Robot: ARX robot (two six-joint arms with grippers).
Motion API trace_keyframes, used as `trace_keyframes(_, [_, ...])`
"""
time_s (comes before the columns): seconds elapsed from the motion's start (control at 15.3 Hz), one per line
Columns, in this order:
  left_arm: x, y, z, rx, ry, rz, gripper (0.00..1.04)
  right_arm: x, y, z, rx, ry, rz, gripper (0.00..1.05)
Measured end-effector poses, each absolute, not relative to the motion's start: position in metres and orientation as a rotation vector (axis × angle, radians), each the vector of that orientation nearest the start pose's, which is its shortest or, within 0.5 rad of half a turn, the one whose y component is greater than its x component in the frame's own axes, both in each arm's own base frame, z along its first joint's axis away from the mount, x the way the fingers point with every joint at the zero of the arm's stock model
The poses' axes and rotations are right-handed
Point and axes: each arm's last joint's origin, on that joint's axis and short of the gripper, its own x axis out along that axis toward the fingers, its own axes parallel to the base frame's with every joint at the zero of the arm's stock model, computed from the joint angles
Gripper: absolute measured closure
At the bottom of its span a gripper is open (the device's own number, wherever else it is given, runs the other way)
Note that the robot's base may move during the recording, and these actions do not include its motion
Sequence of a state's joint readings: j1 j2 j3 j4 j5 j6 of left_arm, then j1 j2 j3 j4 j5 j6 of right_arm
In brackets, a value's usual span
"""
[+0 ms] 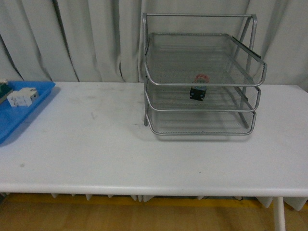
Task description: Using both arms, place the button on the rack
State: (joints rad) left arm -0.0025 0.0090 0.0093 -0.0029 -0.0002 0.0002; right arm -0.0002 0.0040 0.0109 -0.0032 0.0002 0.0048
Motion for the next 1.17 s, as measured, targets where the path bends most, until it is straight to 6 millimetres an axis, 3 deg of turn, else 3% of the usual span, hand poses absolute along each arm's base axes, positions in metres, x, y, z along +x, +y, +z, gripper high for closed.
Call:
trace_keyframes(0.26, [0.0977, -0.0002, 0.1657, 0.0, 0.002, -0.002, 0.07, 0.0973, 0.0, 0.1666, 0.005, -0.004, 0.0, 0.34])
trace_keyframes(0.39, [0.0977, -0.0002, 0.1657, 0.0, 0.002, -0.002, 0.07, 0.0973, 0.0, 0.1666, 0.005, -0.004, 0.0, 0.25])
trace_keyframes(0.46, [0.0977, -0.0002, 0.1657, 0.0, 0.002, -0.002, 0.07, 0.0973, 0.0, 0.1666, 0.005, -0.004, 0.0, 0.1])
trace_keyframes(0.52, [0.0977, -0.0002, 0.1657, 0.0, 0.002, -0.002, 0.07, 0.0973, 0.0, 0.1666, 0.005, -0.004, 0.0, 0.05])
trace_keyframes(1.17, [0.0977, -0.0002, 0.1657, 0.0, 0.002, -0.002, 0.07, 0.0973, 0.0, 0.1666, 0.005, -0.004, 0.0, 0.06])
